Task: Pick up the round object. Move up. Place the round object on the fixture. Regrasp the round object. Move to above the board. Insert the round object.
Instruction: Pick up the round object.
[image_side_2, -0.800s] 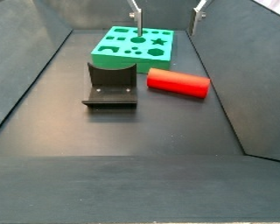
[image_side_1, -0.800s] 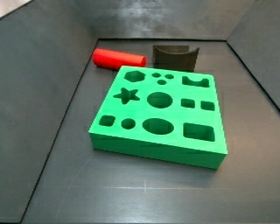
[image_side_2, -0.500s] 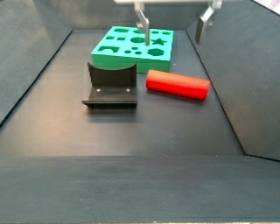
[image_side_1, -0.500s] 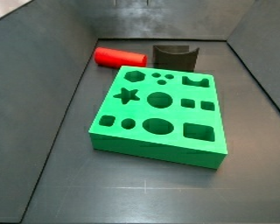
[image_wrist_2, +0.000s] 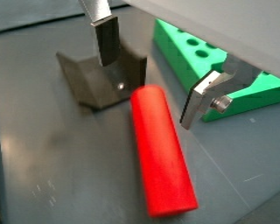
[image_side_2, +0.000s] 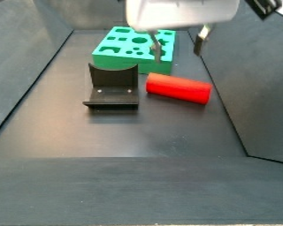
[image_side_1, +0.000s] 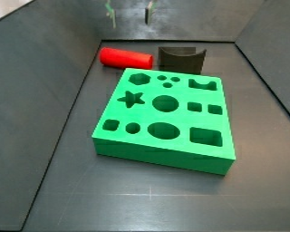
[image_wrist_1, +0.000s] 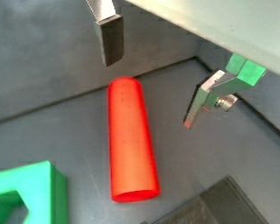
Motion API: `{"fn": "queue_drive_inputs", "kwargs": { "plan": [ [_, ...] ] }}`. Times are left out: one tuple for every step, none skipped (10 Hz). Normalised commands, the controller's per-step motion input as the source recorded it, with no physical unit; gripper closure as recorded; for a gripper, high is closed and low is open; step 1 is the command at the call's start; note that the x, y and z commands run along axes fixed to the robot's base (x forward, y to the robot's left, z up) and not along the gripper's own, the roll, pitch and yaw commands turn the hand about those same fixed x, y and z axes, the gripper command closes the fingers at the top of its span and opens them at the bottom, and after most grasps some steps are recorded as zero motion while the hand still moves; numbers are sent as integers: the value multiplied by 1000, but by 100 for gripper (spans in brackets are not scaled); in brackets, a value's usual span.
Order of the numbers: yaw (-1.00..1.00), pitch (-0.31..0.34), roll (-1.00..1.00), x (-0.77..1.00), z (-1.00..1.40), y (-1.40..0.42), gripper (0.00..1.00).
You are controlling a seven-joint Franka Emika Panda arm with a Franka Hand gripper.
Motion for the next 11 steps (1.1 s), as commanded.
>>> {"fn": "queue_drive_inputs", "kwargs": {
  "plan": [
    [863,-194,221,-146,-620,0,0],
    [894,-206,211,-111,-466,0,0],
    [843,-210,234,-157,-397,-166,0],
    [769,-219,237,-211,-466,-166,0],
    [591,-169,221,-260,-371,-337,0],
    [657,-166,189,-346,-220,-414,0],
    [669,-120,126,-243,-223,-429,0],
    [480,-84,164,0,-320,-54,0],
    [369,-63,209,0,-326,0,0],
    [331,-63,220,0,-320,0,0],
    [323,-106,219,-20,-377,-60,0]
  ]
}}
